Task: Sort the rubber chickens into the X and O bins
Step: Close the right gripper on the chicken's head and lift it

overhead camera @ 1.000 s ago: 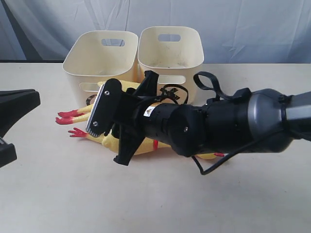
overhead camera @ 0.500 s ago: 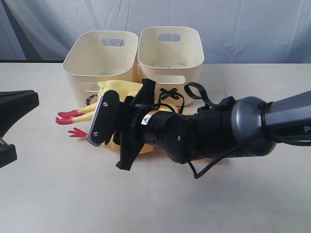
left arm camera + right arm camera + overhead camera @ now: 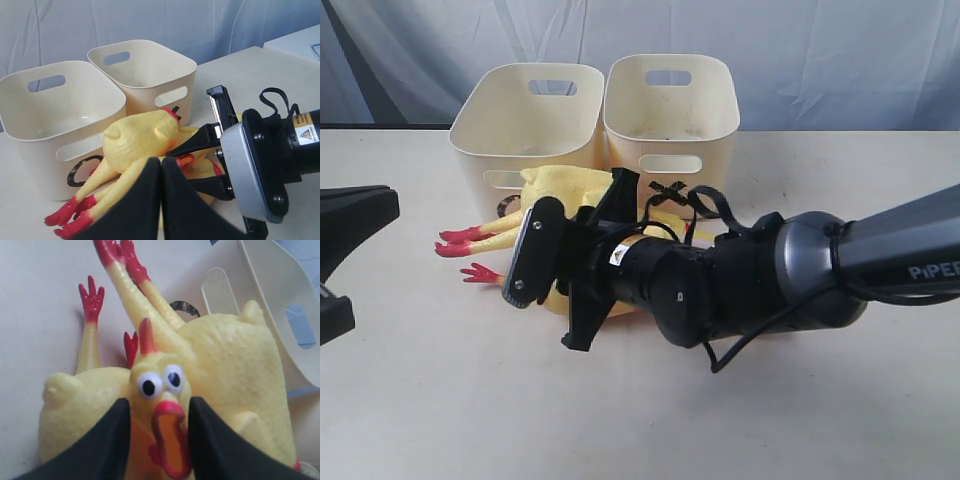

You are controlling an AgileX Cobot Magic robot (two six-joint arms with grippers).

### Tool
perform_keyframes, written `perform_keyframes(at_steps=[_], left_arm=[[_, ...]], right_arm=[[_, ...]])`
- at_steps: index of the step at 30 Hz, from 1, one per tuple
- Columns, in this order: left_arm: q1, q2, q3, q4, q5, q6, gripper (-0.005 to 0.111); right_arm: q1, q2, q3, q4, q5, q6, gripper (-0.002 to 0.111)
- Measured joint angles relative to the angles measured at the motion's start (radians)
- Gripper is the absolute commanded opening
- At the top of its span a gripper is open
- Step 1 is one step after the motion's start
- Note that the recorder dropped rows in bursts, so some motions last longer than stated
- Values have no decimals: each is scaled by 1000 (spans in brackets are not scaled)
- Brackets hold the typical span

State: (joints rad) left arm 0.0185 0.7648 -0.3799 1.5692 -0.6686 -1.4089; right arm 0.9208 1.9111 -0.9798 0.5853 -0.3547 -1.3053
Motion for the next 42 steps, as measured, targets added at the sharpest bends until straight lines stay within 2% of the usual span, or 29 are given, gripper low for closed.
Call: perform_keyframes(at_steps=[4, 16, 24, 36, 42], left_arm=[[0, 0, 0, 0, 2, 0, 0], [0, 0, 0, 0, 4, 0, 0], [0, 0, 0, 0, 8, 0, 0], [0, 0, 0, 6, 10, 0, 0], [0, 0, 0, 13, 10, 0, 0]], right_arm=[[0, 0, 0, -2, -12, -2, -1], [0, 0, 0, 8, -19, -2, -1], [0, -73, 0, 38, 91, -2, -1], [0, -255, 0, 249, 170, -1, -1], [0, -346, 0, 377, 122, -1, -1]])
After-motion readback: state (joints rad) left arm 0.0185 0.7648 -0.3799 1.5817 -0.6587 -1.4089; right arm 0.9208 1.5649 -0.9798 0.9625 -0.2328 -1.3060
